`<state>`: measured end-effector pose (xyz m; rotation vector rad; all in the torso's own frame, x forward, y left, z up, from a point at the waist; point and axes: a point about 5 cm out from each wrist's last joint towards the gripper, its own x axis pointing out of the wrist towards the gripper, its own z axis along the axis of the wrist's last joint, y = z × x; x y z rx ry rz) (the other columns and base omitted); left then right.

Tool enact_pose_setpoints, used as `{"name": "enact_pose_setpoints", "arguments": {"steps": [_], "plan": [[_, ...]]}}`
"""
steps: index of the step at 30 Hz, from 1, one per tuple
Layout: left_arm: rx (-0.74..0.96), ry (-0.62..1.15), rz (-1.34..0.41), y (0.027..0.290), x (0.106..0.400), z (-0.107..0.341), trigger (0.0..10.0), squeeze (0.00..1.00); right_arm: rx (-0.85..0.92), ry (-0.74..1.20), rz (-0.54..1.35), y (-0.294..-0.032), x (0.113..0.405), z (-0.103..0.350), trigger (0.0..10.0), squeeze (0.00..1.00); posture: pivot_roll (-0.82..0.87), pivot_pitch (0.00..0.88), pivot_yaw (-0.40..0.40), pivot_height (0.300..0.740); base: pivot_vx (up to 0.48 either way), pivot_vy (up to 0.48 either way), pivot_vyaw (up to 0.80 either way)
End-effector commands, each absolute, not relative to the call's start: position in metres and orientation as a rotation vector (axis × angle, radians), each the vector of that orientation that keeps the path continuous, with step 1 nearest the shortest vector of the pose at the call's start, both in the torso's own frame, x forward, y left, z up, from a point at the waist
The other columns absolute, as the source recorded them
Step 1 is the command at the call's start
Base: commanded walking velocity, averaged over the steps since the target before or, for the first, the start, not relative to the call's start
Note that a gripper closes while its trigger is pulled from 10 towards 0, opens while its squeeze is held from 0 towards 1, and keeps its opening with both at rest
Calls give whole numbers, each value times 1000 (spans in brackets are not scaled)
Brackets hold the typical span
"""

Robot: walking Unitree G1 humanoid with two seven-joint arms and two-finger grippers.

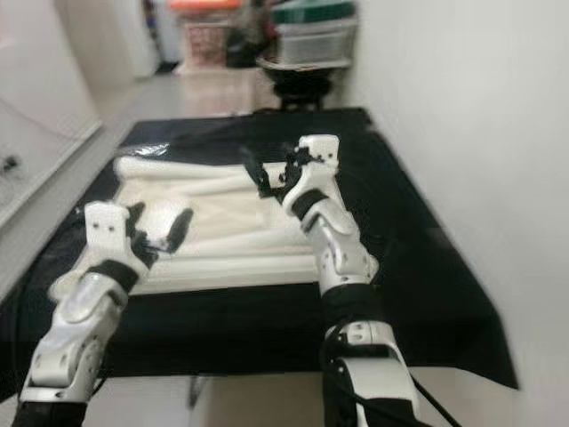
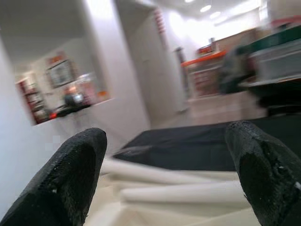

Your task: Building children table

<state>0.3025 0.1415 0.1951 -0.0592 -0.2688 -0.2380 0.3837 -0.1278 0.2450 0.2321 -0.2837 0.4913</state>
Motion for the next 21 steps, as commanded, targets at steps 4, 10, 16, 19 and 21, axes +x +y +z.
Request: {"name": "enact_pose_setpoints", "arguments": {"steps": [4, 10, 16, 19, 21], "plan": [[-70, -235, -215, 148, 302, 190, 10000, 0, 162, -302, 571, -116, 374, 247, 10000, 0, -44, 37, 34, 740, 330, 0, 0], [-37, -143, -267, 132, 299, 171, 10000, 0, -129, -377, 822, -121, 353, 256, 10000, 0, -43, 36, 29, 740, 55, 0, 400], [-32, -37, -285, 127, 284, 142, 10000, 0, -353, -242, 1019, -141, 339, 251, 10000, 0, -40, 39, 29, 740, 0, 0, 267], [-40, -12, -296, 127, 278, 137, 10000, 0, -447, -178, 1070, -149, 335, 245, 10000, 0, -34, 46, 26, 740, 0, 0, 0], [-49, 15, -318, 127, 271, 131, 10000, 0, -574, -96, 1103, -159, 332, 239, 10000, 0, -31, 48, 23, 740, 0, 0, 0]]}}
